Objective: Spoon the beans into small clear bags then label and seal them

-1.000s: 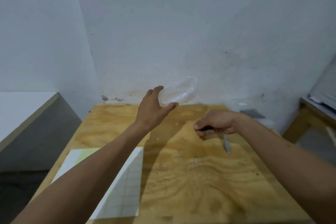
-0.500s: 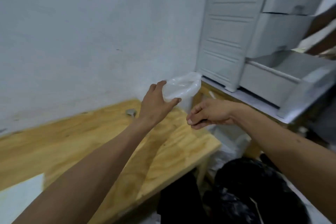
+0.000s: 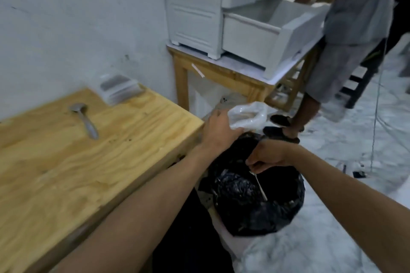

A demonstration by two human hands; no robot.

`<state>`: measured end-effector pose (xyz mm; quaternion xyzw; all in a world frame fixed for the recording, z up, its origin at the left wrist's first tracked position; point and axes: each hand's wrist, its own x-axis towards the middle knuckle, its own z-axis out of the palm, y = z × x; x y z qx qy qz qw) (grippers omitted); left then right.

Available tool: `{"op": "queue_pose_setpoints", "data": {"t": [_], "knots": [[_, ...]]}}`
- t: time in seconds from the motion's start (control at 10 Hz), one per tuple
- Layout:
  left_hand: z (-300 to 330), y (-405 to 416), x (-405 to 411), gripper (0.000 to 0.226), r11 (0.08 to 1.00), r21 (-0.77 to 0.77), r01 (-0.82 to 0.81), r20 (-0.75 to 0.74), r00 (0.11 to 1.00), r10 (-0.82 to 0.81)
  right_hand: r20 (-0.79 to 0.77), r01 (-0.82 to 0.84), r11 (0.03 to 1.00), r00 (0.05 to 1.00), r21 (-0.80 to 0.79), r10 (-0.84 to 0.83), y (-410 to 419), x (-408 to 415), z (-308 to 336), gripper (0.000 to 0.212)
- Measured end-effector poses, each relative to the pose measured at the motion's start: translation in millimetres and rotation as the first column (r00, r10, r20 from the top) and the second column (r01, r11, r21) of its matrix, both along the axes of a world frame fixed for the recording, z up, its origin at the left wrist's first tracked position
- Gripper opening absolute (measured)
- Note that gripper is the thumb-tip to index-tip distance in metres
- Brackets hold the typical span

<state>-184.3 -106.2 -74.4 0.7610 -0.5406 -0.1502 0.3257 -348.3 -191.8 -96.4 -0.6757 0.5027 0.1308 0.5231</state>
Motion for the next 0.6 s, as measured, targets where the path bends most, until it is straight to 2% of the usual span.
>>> {"op": "queue_pose_setpoints", "data": {"t": [0.1,0.2,0.3,0.4,0.5,0.6], "knots": [[-37,-3,-24,0.062,0.994,0.104,-0.032,-0.008,0.999,0.033,-0.05,0.101,0.995,0.994,0.012,-0.101,6,-17,-43,0.012],[-64,-12,-34,0.072,0.983,0.182,-0.018,-0.075,0.997,0.032,-0.037,0.174,0.983,0.984,0.055,-0.172,10,-29,-70,0.029],[-75,-23,-37,0.102,0.939,0.34,0.051,-0.148,0.989,0.0,-0.005,0.224,0.973,0.975,0.062,-0.224,15,-39,-75,0.013],[-93,-32,-37,0.119,0.901,0.425,0.09,-0.085,0.995,-0.059,0.006,0.223,0.972,0.975,0.074,-0.224,15,-50,-74,0.009],[-104,-30,-28,0.109,0.903,0.423,0.073,-0.046,0.997,-0.059,0.097,0.279,0.954,0.952,0.107,-0.289,27,-55,-62,0.005],[-106,-9,-23,0.09,0.927,0.363,0.092,-0.174,0.984,-0.029,0.339,0.477,0.86,0.791,0.18,-0.51,59,-64,-55,0.014]]}}
